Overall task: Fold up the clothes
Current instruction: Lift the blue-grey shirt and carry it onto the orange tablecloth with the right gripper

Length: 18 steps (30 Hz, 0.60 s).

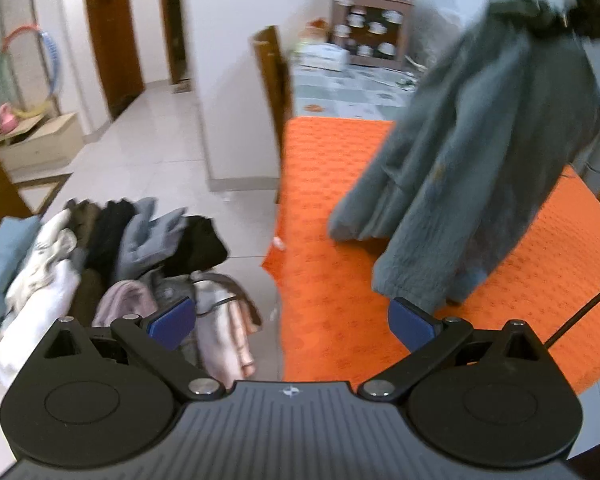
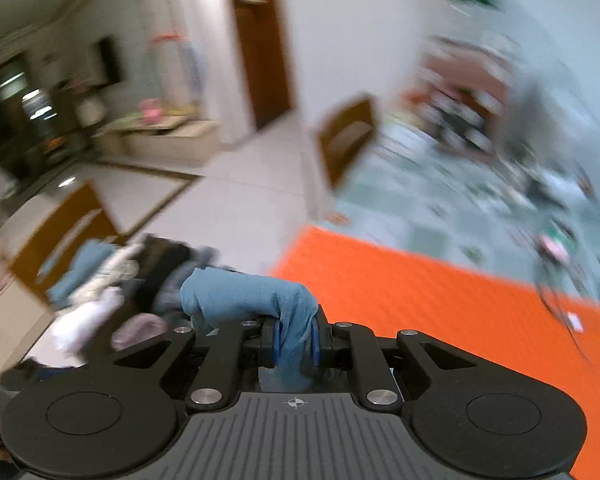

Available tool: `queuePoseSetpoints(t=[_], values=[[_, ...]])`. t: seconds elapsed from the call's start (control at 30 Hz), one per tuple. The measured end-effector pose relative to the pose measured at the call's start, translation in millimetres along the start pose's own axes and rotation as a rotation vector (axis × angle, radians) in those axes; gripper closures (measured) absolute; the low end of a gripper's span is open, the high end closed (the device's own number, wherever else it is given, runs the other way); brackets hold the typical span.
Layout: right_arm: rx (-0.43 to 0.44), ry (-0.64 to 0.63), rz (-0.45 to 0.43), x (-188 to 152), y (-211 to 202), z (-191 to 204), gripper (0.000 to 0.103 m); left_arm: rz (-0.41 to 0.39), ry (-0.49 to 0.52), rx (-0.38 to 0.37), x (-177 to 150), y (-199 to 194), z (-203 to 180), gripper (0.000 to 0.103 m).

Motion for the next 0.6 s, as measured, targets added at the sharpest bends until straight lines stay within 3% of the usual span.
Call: queuePoseSetpoints(t=[0.17,0.33,0.43,0.5,0.6], values=[[-0.173,0.087,0.030,-56,26,-76,0.084,0.016,0.008,-0.016,15,24,-23,0.000],[-0.242,0.149,0.068,-90,60,-125,0.078,0.016,0.058,-0.030,28,32,-46,0.000],[-0.299,0.160,0.074,-97,65,-138,0.068,0.021,0.081,-0.034,33,34,-52,0.000],[-0.339,0.160,0.058,-98,62,-141,0.048,0.026,0.093,-0.036,36,37,-54,0.000],[-0.357,0.172,0.021,-98,51,-138,0.039,0.036,0.105,-0.039,37,42,-52,0.000]])
Point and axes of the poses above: each gripper's, at about its wrist camera, not at the fingertips, and y roughly the way its jaws point, z to its left, x to its top, the point moved 8 cm from there along y, roughly the way its jaws point, and after that the axes turned 8 degrees about -x, right-handed, at the moved point
